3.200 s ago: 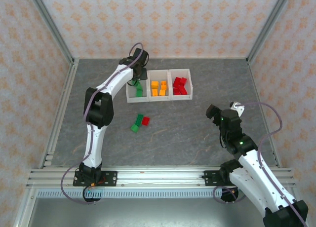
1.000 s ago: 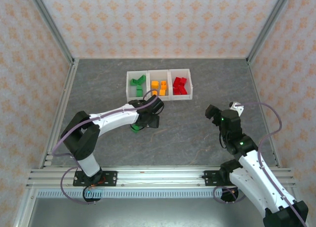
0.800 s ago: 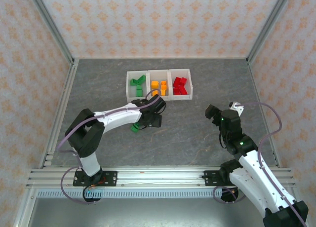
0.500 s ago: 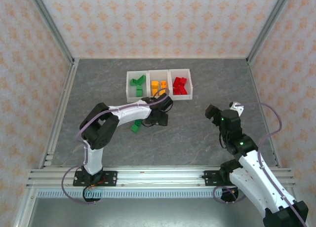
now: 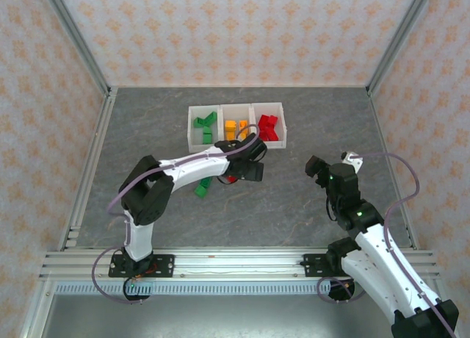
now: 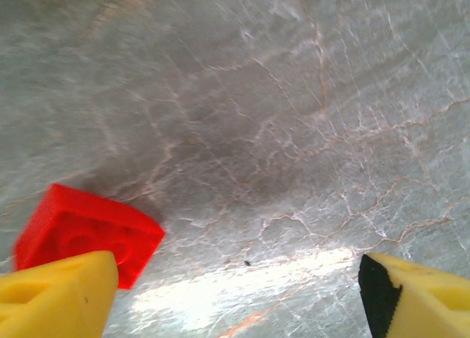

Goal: Sort the legos into containers by color
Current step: Move the lego to the center of the table, then pick up the lego from the center of the table.

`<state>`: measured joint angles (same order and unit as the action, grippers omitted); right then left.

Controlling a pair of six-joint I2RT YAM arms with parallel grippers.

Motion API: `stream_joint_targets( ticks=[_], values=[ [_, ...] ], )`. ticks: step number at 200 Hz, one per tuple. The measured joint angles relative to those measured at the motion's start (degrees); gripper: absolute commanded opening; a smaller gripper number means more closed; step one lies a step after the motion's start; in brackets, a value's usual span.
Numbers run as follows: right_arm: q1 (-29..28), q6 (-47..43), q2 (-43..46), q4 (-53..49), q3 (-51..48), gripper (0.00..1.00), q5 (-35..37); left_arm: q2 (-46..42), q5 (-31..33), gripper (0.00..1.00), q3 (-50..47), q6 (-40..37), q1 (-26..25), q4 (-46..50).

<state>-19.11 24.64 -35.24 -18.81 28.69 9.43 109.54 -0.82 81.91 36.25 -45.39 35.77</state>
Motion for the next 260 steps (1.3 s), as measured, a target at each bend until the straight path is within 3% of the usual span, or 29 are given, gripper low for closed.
stream_joint_targets(
  ticks=[15,66,132,202,260],
  values=[
    [0.00,0.00,-0.02,0.00,0.00,1.00,0.00,-2.43,2.12,0.99,-1.36,1.75,0.00,0.20],
    [0.00,0.00,-0.07,0.00,0.00,1.00,-0.02,-3.63,5.42,0.98,-4.83,9.84,0.00,0.31],
    [0.00,0.02,-0.04,0.00,0.00,1.00,0.00,5.97,5.99,0.90,-3.82,15.98,0.11,-3.02],
    [0.00,0.02,-0.04,0.00,0.00,1.00,0.02,7.82,4.09,0.63,-0.57,15.23,3.06,-1.99],
    [0.00,0.02,-0.04,0.00,0.00,1.00,0.02,7.80,2.73,0.50,-0.63,13.07,3.96,-1.25]
  ],
)
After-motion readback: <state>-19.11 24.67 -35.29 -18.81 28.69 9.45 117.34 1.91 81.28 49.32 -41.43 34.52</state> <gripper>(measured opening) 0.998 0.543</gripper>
